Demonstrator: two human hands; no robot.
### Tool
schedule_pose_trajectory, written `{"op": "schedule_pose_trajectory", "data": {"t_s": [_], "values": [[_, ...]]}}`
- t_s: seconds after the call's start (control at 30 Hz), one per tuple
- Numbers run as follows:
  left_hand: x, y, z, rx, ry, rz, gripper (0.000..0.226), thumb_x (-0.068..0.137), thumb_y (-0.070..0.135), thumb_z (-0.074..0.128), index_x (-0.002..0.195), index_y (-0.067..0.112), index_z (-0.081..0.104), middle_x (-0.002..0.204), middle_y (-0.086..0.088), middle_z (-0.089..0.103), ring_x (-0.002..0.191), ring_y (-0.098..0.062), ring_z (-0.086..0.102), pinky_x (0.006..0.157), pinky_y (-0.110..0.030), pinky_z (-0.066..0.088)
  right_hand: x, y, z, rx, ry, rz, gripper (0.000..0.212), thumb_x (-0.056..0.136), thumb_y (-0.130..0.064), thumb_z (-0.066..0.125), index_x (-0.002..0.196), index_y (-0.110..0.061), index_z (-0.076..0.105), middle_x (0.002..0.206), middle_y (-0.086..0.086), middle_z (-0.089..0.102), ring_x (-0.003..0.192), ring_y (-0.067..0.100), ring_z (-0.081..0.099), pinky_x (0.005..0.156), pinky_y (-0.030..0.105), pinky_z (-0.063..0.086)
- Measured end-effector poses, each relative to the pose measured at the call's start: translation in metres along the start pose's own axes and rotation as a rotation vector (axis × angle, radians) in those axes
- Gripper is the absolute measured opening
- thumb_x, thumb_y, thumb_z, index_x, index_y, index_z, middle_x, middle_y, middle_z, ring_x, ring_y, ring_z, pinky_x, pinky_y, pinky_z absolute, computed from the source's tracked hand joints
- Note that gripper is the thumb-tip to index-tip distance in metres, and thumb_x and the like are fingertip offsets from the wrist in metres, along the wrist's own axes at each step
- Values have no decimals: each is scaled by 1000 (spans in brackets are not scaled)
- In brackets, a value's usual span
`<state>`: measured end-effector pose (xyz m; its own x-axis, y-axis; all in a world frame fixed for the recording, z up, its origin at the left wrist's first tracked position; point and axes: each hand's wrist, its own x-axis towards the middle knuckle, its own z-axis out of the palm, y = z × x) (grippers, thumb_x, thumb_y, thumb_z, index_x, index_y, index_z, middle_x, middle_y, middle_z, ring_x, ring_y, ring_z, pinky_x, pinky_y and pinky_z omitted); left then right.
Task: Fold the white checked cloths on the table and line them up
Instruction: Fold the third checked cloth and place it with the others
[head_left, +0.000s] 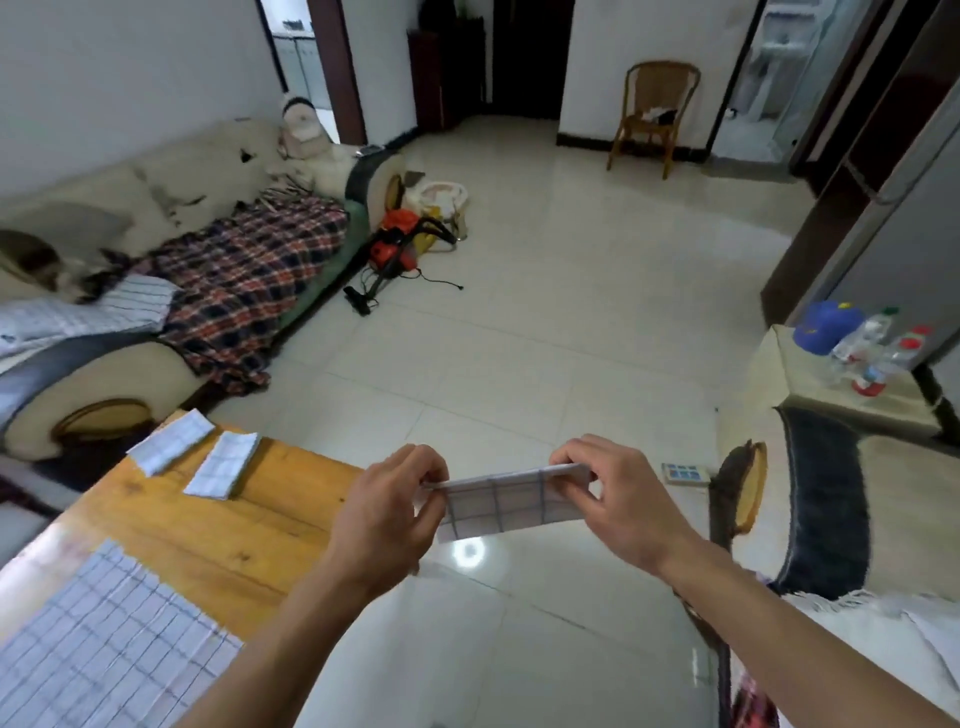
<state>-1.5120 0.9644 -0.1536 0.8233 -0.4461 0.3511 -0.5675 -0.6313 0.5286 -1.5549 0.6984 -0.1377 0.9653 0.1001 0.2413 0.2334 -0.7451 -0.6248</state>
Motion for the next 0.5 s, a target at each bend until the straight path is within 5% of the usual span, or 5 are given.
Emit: {"op": "schedule_pose_trajectory", "data": {"t_s": [0.33,0.5], "values": [[19,-113,-32,47,212,-322,16,89,13,64,91,27,56,85,15,58,79,-7,55,64,-26,49,160,-11,89,35,-255,-190,14,90,-13,68,84,-26,66,82,-14,64,79,14,58,70,29,47],[40,-171,-51,11,295,-414,16,89,14,64,91,28,57,86,15,57,79,-8,56,65,-31,52,247,-31,126,-9,-345,-274,18,90,-13,67,82,-29,64,80,-17,62,78,9,55,67,17,40]]}}
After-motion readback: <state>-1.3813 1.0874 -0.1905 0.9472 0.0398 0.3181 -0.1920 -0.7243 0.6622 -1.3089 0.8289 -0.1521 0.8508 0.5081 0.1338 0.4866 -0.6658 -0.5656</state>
